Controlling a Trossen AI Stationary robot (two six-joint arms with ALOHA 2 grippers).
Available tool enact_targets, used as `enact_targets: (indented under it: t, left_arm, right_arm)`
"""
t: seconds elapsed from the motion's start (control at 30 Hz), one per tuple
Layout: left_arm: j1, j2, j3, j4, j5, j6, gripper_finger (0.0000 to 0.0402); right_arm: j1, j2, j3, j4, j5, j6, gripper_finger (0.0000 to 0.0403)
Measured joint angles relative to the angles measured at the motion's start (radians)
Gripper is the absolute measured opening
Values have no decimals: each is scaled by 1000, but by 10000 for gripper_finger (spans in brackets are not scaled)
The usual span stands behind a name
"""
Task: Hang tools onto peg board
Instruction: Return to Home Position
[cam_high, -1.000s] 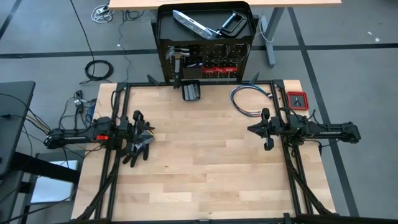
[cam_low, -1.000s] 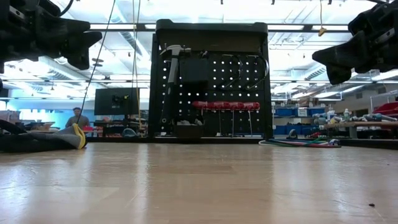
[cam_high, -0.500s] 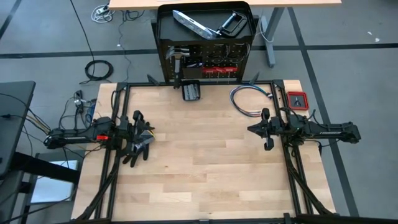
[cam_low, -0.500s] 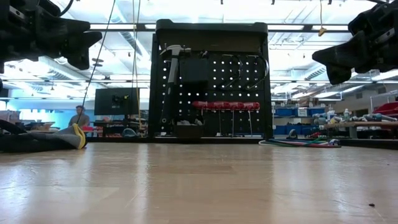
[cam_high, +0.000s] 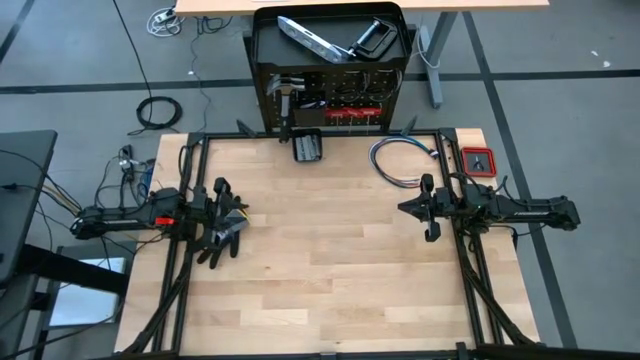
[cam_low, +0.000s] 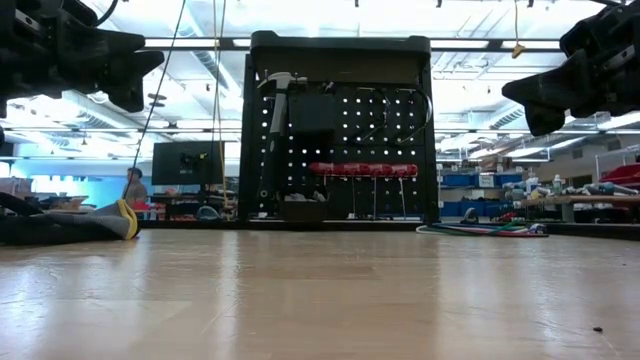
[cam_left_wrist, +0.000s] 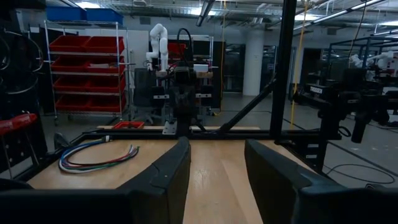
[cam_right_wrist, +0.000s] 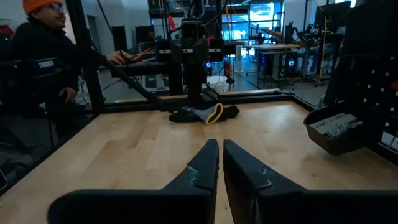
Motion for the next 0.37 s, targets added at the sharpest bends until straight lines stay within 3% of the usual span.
enact_targets:
  t: [0.37]
  left_arm:
    - [0, 0, 0, 0, 0, 0, 157]
  right_arm:
    - [0, 0, 0, 0, 0, 0, 35]
